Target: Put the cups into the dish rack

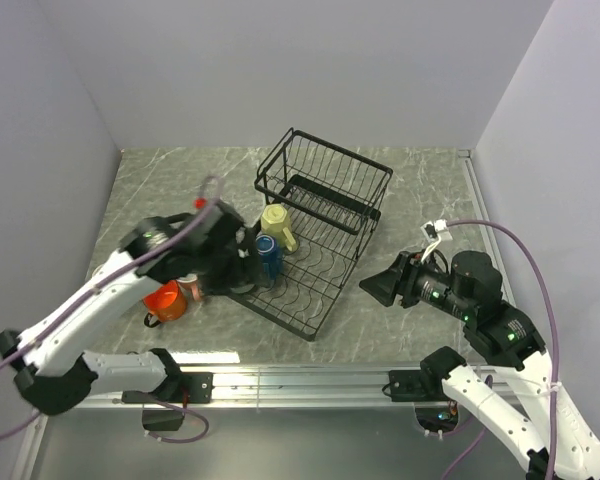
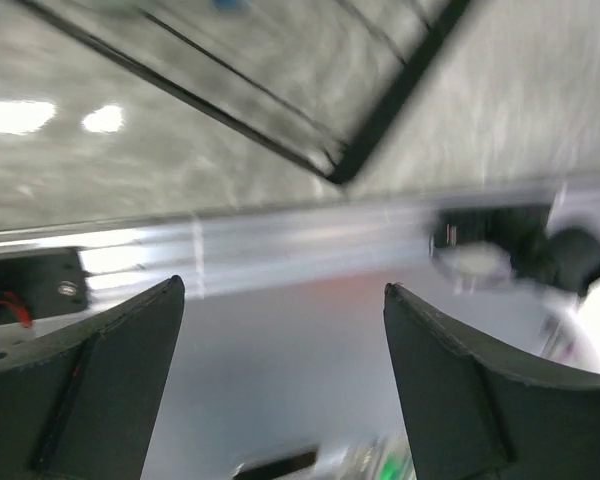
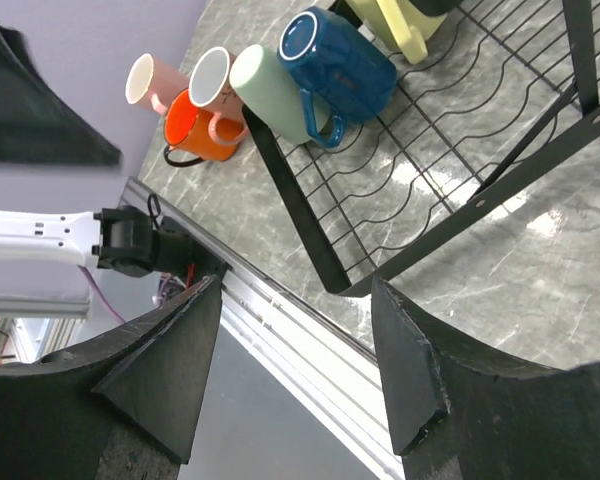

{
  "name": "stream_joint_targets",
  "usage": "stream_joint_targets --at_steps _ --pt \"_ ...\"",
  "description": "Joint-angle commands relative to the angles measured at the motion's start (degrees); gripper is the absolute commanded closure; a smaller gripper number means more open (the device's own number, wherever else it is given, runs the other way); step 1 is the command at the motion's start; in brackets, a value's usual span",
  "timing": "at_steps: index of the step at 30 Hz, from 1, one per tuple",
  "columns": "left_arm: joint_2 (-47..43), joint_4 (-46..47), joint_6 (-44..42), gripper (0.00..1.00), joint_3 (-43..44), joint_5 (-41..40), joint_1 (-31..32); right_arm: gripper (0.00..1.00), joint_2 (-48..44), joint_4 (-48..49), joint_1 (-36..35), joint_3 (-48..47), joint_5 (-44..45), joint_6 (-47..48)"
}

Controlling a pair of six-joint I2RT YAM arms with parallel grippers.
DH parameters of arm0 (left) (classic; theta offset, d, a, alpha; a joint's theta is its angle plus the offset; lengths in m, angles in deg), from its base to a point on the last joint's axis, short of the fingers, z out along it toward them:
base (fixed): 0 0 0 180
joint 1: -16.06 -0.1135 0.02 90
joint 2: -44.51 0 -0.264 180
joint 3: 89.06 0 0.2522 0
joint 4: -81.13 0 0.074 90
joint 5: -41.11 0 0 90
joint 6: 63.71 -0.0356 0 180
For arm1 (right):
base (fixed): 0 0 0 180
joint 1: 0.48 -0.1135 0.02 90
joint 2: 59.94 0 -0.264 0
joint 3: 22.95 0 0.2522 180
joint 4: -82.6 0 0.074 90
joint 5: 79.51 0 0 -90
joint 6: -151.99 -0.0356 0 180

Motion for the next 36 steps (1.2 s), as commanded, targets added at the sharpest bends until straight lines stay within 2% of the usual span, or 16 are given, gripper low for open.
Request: stream_joint_targets --at_steps 1,3,7,9,12,15,23,28,32,36 --pt "-4.2 -2.6 1.9 0.16 -1.2 -8.1 -7.3 0.32 -1.0 3.7 -0.2 1.3 -1.1 -1.1" --pt "-3.8 -0.3 0.0 0.17 -2.7 -10.3 -10.1 0.32 -0.7 4.1 -0.3 1.7 -2.3 -1.5" --pt "0.5 2.2 -5.1 0.19 -5.0 -13.7 -19.4 0.33 -0.2 4.0 -0.3 1.2 -3.3 -1.9" --pt "0.2 6.6 -6.7 0.2 -8.2 -13.3 -23.1 0.33 -0.5 2.6 -0.3 0.4 -2.6 -1.6" --pt "0.1 10.9 -9.8 0.22 -13.4 -10.8 -33.4 0.33 -2.4 0.5 -0.1 -0.2 -1.2 -1.3" --pt "0.4 14.7 -12.3 0.23 -18.0 -8.3 -36.8 0.33 -3.6 -1.7 -0.2 -0.3 -0.3 -1.0" --pt "2.8 23.5 -14.5 0.27 -21.2 -5.4 -37.1 0.33 -5.7 -3.1 -0.1 0.7 0.3 -1.3" --pt "6.3 24.5 -15.3 0.28 -20.9 -7.0 -37.1 0.33 -4.9 -2.0 -0.2 1.0 -0.5 -1.4" --pt "9.3 26.1 -15.5 0.34 -21.7 -8.2 -37.1 0.33 -4.8 -2.0 -0.2 1.4 -0.4 -1.4" --pt "11.8 27.3 -15.5 0.5 -22.2 -8.3 -37.1 0.33 -4.8 -2.7 -0.2 1.0 0.1 -1.1"
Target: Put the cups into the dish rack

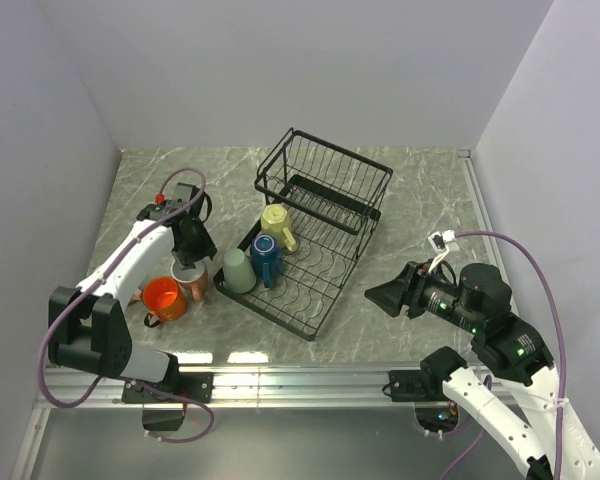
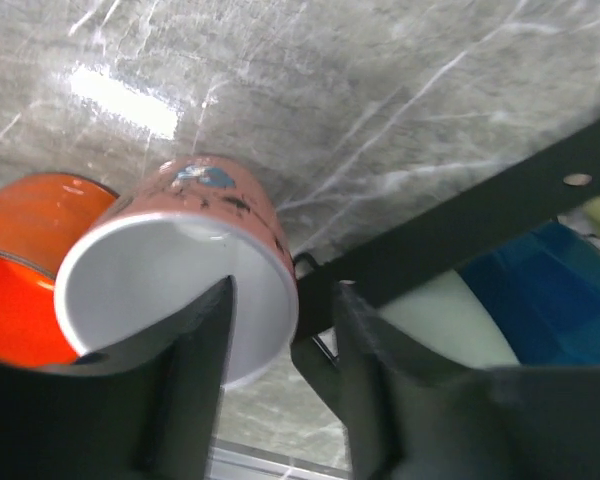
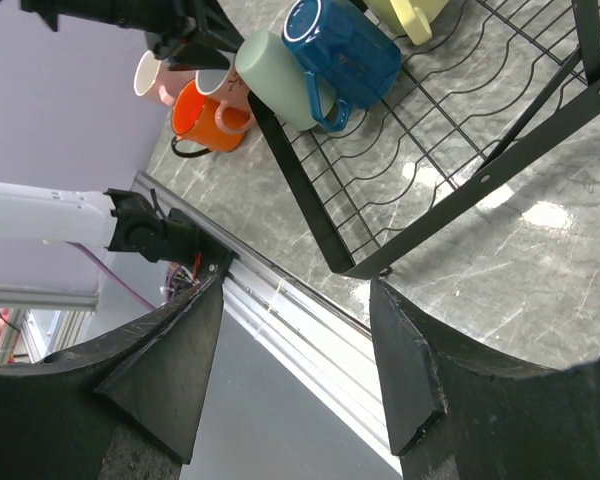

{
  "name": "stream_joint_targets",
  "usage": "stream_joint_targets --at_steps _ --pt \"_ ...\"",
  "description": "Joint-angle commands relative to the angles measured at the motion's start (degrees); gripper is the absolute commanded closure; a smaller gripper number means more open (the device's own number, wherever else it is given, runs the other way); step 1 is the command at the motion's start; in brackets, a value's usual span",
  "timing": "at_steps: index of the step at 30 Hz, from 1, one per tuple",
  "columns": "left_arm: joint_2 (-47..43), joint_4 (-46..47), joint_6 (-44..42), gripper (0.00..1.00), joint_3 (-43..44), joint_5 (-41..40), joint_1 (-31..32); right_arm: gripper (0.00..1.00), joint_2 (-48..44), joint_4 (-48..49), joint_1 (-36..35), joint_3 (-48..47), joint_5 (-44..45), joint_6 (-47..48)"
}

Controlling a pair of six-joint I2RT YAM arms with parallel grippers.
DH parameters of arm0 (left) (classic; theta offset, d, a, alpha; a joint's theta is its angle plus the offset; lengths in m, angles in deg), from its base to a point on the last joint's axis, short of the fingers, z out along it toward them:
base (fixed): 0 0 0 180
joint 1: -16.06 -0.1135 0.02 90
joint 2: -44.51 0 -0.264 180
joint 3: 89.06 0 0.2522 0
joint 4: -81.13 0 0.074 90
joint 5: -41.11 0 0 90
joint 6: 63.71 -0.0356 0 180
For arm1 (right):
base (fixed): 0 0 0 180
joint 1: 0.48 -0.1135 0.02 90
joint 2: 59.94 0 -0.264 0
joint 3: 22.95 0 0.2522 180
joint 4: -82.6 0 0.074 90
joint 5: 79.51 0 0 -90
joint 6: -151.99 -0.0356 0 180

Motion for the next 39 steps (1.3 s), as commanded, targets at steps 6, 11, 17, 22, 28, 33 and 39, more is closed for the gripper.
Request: stream_joint_targets --at_steps 6,11,17,22,28,33,39 --pt "3.6 3.0 -2.4 0.73 -1.3 -0.4 0.0 0.33 0.3 -0.1 -0.2 -0.9 1.6 1.2" --pt "4.0 2.5 -3.8 0.97 -1.1 -0.5 -0.1 0.33 0.7 0.2 -0.2 -0.9 1.8 1.3" --pt "3.6 -2.4 -6.4 1.0 5.6 -2.4 -1.2 0.33 1.7 0.7 -0.2 -1.1 1.4 1.3" --pt "0.8 -8.5 -6.3 1.0 15.9 -3.3 -2.3 0.33 2.8 0.7 -0.2 -2.7 0.7 1.3" --pt "-4.4 -8.5 -5.2 1.0 28.6 6.4 -2.3 0.33 5.2 2.7 -0.2 -6.3 -2.1 -0.1" --pt "-9.7 -3.1 -1.9 1.0 32.3 18.2 -2.3 0.32 7.4 13.3 -0.2 -8.3 -11.9 -6.6" --pt "-17.8 13.6 4.8 1.0 26.0 35.3 -2.4 0.26 7.9 29.8 -0.3 -4.8 -19.5 -18.2"
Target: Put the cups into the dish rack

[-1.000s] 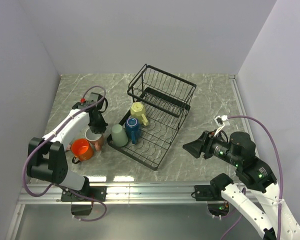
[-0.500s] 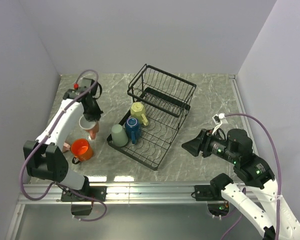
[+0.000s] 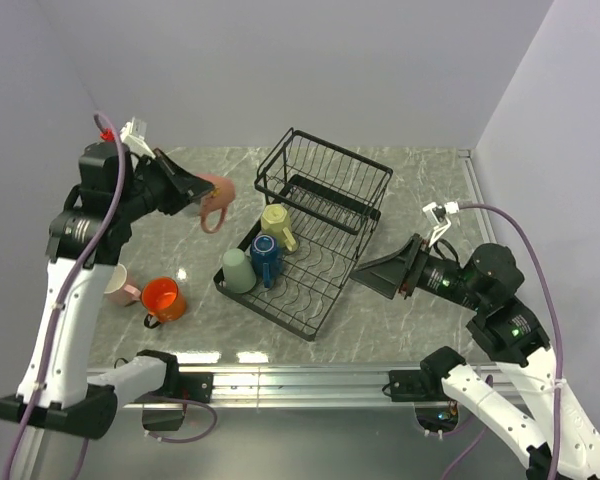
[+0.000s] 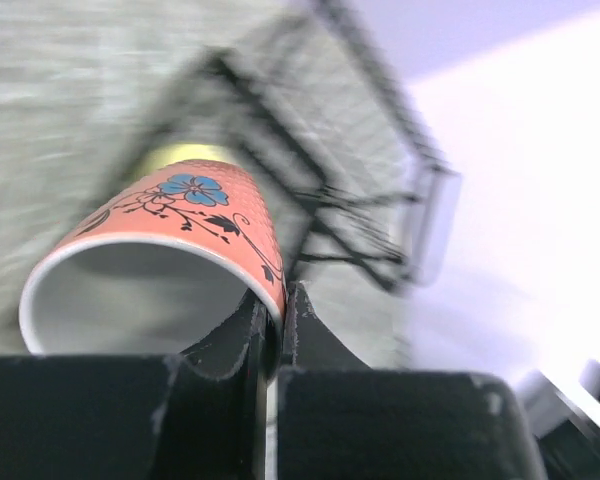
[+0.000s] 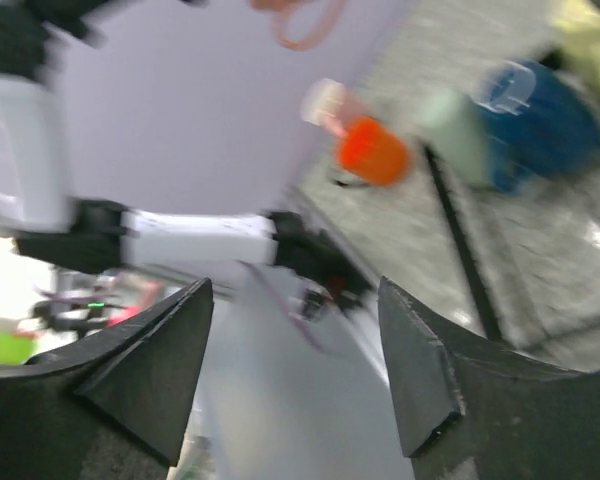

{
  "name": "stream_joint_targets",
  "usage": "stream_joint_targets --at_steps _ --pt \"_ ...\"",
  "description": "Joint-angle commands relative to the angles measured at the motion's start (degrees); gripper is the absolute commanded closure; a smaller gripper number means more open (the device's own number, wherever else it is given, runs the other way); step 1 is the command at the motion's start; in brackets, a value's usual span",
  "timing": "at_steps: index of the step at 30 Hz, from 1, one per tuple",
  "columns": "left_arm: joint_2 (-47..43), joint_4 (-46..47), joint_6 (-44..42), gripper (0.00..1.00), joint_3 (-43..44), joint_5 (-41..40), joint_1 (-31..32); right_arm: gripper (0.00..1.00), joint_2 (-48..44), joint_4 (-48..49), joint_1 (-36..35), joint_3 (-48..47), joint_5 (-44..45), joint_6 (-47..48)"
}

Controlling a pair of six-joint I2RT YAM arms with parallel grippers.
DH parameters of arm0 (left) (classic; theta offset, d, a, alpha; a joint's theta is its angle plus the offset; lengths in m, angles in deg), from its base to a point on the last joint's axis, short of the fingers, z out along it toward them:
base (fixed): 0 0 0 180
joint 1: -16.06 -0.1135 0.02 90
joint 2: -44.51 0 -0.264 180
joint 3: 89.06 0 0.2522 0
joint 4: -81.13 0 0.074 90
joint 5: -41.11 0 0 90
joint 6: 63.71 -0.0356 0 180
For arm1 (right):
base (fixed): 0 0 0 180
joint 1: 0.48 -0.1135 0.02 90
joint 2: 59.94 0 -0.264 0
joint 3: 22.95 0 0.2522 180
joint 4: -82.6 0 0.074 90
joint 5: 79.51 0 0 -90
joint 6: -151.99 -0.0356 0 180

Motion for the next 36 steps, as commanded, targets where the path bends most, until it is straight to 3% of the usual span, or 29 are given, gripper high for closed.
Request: stream_joint_targets --at_steps 1,2,5,6,8,13,19,25,36 --pt "-4.9 18.4 7.1 1.0 -3.8 18.8 0.0 0.24 0.3 16.1 -0.3 1.7 -6.8 -9.0" --pt "-5.8 21.4 8.8 1.0 -7.1 21.7 0.0 0.08 0.2 18.4 -0.2 3.8 -7.5 -12.0" --pt "-9.8 37.0 18.8 1.0 -15.8 29.5 0.0 0.06 0.4 25.5 -0.3 7.4 -6.6 -16.8" --pt "-11.9 46.1 24.8 1.0 -18.3 30.6 0.0 0.05 0.7 28.3 -0.5 8.2 -6.2 -17.7" --pt "-13.8 54.6 30.6 1.0 -24.9 32.8 0.0 0.04 1.9 29.8 -0.8 9.4 -4.3 -19.4" --pt "-16.9 68.8 45.1 1.0 -31.7 34.3 0.1 0.04 2.4 29.3 -6.4 8.4 4.5 -17.9" --pt "-18.3 71.6 51.7 1.0 -32.0 37.3 0.2 0.04 8.4 27.2 -14.7 2.2 14.0 -14.3" --pt "-19.3 77.0 58.3 1.0 -33.0 40.8 0.2 0.04 17.5 19.1 -26.6 -10.8 28.4 -5.6" --pt "-24.8 80.8 64.4 1.0 -37.9 43.3 0.2 0.06 23.7 20.8 -37.2 -16.4 40.2 -3.2"
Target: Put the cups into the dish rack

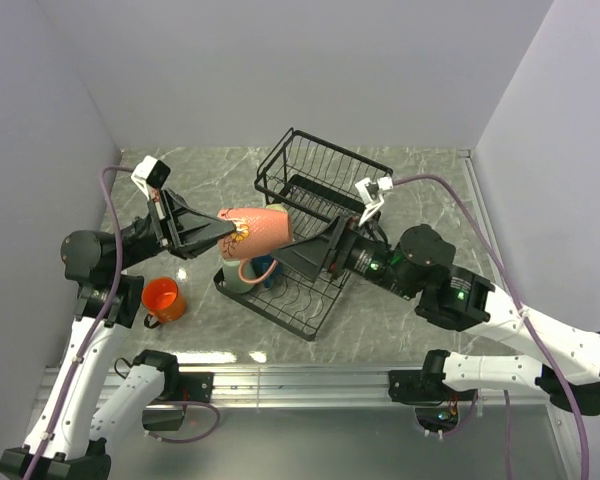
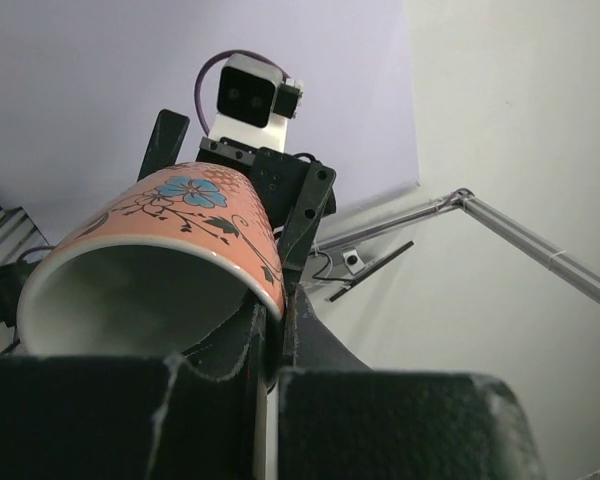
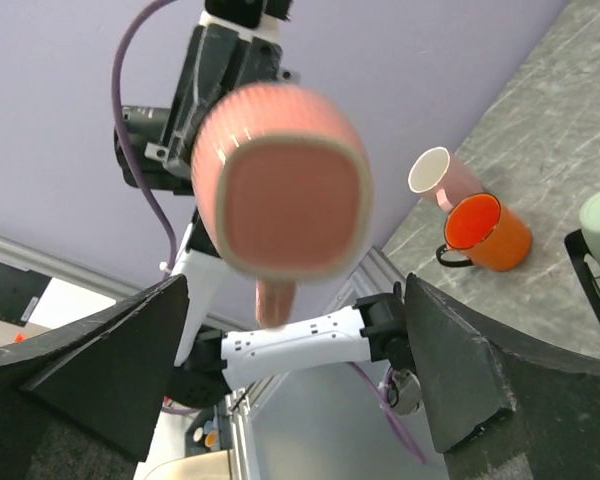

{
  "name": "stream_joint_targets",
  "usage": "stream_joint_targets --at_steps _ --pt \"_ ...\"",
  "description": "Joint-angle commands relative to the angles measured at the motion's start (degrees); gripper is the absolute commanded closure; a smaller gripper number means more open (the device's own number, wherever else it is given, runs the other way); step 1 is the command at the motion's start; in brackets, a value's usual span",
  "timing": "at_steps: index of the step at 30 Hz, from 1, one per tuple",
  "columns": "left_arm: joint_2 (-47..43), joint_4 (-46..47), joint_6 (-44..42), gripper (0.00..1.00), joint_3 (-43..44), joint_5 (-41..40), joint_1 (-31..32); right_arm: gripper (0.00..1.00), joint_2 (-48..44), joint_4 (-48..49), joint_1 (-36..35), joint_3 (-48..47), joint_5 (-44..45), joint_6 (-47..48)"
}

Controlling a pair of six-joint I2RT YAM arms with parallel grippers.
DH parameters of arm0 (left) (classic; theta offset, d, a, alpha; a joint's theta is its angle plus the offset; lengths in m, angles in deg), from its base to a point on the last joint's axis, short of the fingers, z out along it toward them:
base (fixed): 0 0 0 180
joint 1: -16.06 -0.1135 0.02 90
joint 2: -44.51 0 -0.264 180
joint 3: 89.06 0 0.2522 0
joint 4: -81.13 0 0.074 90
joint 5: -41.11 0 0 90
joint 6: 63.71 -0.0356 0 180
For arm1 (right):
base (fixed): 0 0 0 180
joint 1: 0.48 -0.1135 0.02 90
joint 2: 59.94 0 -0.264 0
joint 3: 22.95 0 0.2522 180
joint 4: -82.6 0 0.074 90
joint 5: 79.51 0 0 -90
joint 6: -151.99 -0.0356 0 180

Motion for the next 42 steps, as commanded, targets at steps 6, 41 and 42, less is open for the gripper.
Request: stream_joint_targets --at_steps 6,41,42 --pt "-3.3 8.1 5.1 1.0 -1.9 -1.6 0.3 0.16 7.5 4.5 -5.2 -4.6 5.4 1.7" --pt "1.8 -89.7 -65.0 0.01 22.4 -47.2 2.0 1.0 30.2 -65.6 -23.5 -23.4 44.9 -27.0" --pt "1.7 -90.0 -65.0 0.01 22.5 -47.4 2.0 1.0 30.7 -63.9 -22.7 -22.4 44.1 -26.0"
